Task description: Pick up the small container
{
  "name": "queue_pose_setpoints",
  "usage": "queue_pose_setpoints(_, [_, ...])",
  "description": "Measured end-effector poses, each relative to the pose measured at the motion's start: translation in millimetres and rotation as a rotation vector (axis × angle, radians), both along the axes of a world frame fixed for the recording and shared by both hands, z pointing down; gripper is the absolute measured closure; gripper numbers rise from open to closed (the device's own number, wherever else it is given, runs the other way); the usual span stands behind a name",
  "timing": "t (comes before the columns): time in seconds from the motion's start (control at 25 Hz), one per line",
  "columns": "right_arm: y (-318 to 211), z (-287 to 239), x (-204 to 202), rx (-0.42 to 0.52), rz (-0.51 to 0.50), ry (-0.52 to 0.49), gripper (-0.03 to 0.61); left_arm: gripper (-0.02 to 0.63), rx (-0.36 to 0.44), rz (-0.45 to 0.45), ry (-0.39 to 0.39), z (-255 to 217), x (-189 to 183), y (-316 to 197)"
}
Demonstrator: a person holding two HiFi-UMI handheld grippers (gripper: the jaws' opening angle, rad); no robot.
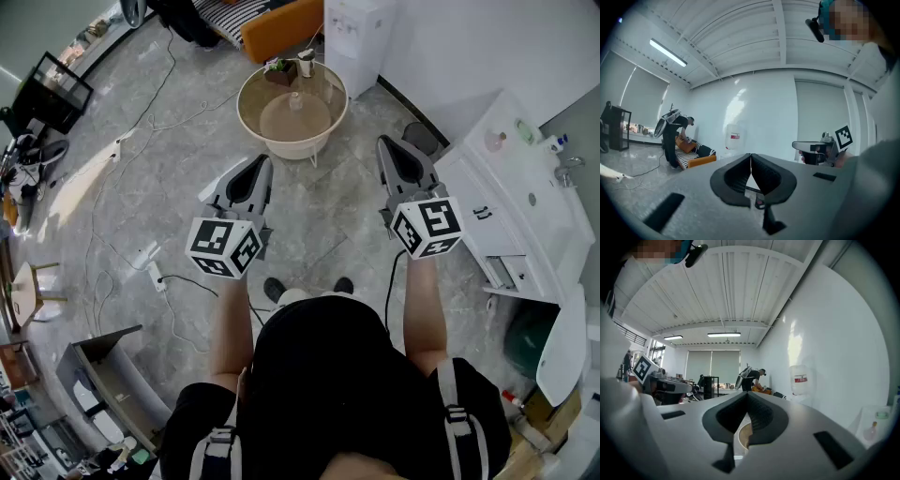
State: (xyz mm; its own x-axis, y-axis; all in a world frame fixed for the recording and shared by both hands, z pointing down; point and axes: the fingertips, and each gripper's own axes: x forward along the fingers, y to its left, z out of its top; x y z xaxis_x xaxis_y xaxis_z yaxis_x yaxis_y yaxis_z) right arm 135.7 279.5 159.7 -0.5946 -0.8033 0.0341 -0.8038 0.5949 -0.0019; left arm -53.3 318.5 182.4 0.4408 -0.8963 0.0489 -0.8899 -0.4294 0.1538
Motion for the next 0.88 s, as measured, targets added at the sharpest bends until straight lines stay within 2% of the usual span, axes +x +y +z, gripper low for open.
queue_pose_setpoints(0.44, [14, 0, 15, 0.018, -0.012, 0.033, 0.575, 0.594, 0.004, -0.017, -0.017, -2, 18, 7])
queue_pose_setpoints(0.68, [27, -3, 30, 0.023, -0.048, -0.044, 0.574, 0.594, -0.002, -0.015, -0.018, 2, 38, 18])
queue_pose_setpoints(0.88, [32, 13, 49, 0.005, -0.062, -0.033, 0.574, 0.594, 0.002, -0.013, -0.009, 10, 57, 23])
